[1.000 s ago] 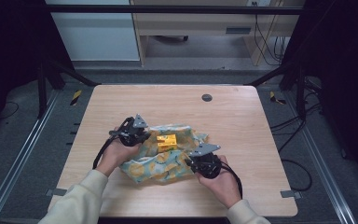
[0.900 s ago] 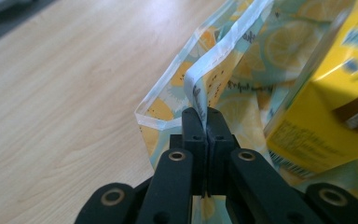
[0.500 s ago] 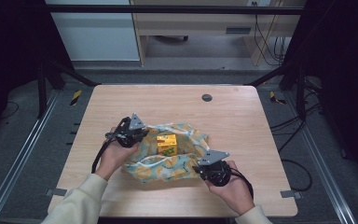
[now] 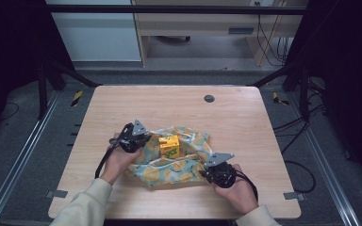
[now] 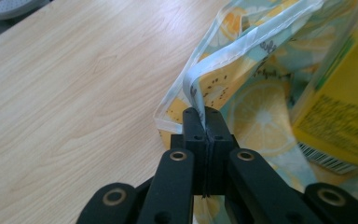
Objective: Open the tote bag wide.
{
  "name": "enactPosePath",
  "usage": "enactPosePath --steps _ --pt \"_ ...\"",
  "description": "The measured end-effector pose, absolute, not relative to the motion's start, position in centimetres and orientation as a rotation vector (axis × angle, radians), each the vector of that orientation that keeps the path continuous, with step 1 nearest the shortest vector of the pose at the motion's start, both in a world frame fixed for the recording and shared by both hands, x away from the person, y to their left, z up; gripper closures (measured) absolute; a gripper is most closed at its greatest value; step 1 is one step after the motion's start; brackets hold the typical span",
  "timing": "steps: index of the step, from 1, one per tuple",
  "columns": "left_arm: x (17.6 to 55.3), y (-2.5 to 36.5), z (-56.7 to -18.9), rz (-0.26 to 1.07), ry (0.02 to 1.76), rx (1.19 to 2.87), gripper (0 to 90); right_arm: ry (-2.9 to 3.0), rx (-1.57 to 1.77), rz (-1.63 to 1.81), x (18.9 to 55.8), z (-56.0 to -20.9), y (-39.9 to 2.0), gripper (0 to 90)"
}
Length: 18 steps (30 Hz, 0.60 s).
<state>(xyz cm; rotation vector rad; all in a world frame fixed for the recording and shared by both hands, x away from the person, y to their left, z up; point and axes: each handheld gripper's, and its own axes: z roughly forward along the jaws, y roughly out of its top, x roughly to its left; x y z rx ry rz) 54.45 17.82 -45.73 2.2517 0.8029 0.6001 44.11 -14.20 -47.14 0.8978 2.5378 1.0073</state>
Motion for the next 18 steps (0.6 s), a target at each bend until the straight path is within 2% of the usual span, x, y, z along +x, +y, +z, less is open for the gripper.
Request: enactPosePath --steps 18 --pt "55.0 18.4 -47.8 0.614 0.851 2.284 89.6 2.568 0.933 0.959 44.8 -48.1 -14.2 88.6"
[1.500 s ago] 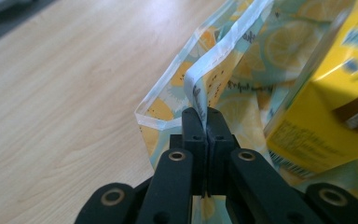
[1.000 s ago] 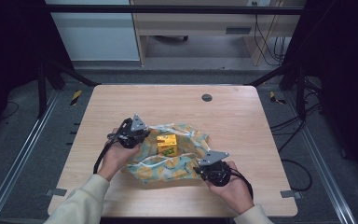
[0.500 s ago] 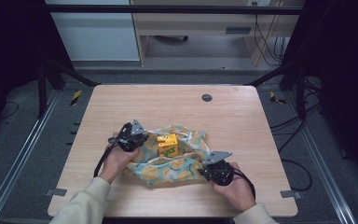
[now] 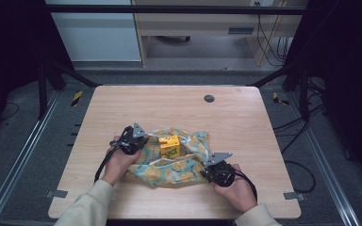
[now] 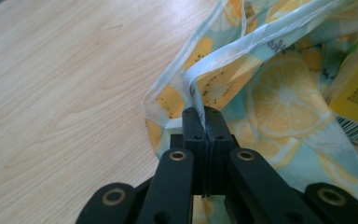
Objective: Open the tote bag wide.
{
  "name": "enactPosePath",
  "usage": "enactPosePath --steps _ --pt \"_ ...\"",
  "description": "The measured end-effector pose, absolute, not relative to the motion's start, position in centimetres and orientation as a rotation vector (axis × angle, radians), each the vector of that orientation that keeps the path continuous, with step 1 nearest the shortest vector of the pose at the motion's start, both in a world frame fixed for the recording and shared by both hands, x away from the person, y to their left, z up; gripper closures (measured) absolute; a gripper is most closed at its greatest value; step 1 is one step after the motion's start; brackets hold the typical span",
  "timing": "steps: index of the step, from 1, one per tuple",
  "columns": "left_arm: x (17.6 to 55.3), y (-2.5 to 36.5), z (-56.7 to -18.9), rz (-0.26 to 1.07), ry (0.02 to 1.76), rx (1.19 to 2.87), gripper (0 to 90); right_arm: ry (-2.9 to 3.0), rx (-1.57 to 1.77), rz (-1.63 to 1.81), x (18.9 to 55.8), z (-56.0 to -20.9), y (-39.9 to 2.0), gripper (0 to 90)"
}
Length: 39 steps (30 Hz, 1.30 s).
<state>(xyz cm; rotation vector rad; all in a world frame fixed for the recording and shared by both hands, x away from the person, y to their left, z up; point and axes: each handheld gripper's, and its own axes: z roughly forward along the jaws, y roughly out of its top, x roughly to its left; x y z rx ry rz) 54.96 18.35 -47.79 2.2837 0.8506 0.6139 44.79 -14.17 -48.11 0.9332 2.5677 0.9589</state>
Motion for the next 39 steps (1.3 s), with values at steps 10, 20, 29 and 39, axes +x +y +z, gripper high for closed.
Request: enactPosePath --steps 10,20,29,39 --pt "55.23 18.38 -48.47 0.605 0.877 2.304 89.7 2.590 0.949 0.910 44.96 -48.52 -13.95 89.7" --pt "55.01 18.16 -48.72 0.627 0.878 2.326 89.7 2.587 0.970 0.885 45.10 -48.70 -14.16 90.0" --pt "55.04 18.15 -48.85 0.618 0.889 2.349 89.8 2.591 1.005 0.897 45.27 -48.86 -14.39 90.0" --pt "54.94 18.32 -48.74 0.617 0.890 2.326 86.1 2.581 1.014 0.933 45.26 -48.93 -14.75 85.8"
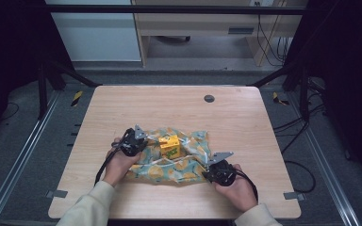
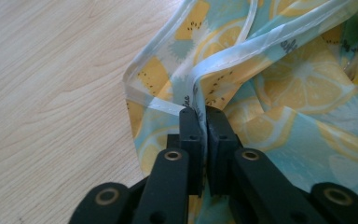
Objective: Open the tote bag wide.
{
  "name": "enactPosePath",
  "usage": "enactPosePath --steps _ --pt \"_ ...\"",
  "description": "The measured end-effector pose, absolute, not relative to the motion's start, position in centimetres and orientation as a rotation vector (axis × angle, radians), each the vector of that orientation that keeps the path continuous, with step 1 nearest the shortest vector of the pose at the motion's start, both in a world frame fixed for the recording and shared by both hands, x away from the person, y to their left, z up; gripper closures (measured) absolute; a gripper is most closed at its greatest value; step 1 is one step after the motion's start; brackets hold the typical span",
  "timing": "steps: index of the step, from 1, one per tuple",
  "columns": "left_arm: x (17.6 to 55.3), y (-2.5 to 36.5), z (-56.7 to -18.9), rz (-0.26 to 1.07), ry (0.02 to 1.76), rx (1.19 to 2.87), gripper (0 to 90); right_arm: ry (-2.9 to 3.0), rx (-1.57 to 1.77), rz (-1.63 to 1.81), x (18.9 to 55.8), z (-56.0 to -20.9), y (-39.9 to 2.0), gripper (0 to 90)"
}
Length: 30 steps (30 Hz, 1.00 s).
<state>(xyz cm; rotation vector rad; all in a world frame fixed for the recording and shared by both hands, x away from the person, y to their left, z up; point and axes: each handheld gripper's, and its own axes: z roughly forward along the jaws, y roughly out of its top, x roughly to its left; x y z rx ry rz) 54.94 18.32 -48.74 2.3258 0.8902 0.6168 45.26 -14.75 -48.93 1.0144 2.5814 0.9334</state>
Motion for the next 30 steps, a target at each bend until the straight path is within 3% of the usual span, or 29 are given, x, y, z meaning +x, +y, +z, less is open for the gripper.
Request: enactPosePath --steps 5,11,21,30 --pt "54.7 18.6 -48.1 0.627 0.889 2.289 79.3 2.523 1.007 0.987 44.9 -48.3 -15.2 77.9" --pt "53.8 19.0 -46.4 0.663 0.875 2.228 68.2 2.418 0.992 1.066 43.9 -46.9 -15.5 54.3" --pt "51.7 19.8 -43.5 0.690 0.849 2.164 52.8 2.259 0.987 1.143 42.7 -45.0 -15.7 26.2" --pt "50.4 22.1 -42.9 0.667 0.905 2.121 37.0 2.166 1.146 1.132 43.6 -45.1 -17.6 13.4"
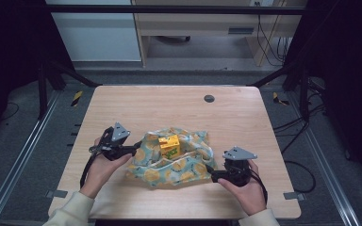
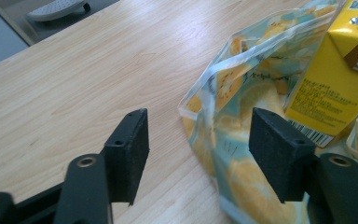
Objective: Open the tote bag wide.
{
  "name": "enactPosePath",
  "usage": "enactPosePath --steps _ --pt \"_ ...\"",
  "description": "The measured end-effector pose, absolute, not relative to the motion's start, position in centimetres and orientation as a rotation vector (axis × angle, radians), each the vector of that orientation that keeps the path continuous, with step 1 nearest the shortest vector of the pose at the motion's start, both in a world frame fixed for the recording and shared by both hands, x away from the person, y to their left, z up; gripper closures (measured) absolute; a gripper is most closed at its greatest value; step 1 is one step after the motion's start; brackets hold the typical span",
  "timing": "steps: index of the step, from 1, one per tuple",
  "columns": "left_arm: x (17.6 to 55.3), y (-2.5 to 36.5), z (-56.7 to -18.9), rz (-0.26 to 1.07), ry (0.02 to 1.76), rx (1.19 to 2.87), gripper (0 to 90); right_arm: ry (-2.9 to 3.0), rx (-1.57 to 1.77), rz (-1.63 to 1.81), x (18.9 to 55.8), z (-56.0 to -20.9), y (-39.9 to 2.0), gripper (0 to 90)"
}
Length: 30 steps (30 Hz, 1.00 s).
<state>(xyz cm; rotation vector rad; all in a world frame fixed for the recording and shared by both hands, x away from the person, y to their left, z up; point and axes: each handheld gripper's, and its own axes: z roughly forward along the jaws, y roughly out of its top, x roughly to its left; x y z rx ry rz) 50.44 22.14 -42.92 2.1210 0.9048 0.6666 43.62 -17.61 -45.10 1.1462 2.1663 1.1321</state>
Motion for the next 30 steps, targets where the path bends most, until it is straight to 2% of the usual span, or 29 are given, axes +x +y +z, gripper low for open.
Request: enactPosePath --steps 8,14,30 --pt "49.6 24.5 -43.2 0.700 0.953 2.126 25.3 2.109 1.275 1.091 44.5 -45.7 -19.9 8.5" --pt "49.5 26.3 -43.5 0.659 1.003 2.094 18.5 2.070 1.333 1.081 44.8 -46.0 -21.3 8.0" --pt "50.1 29.6 -44.6 0.644 1.100 2.052 11.8 2.022 1.418 0.978 45.6 -47.1 -23.5 6.9"
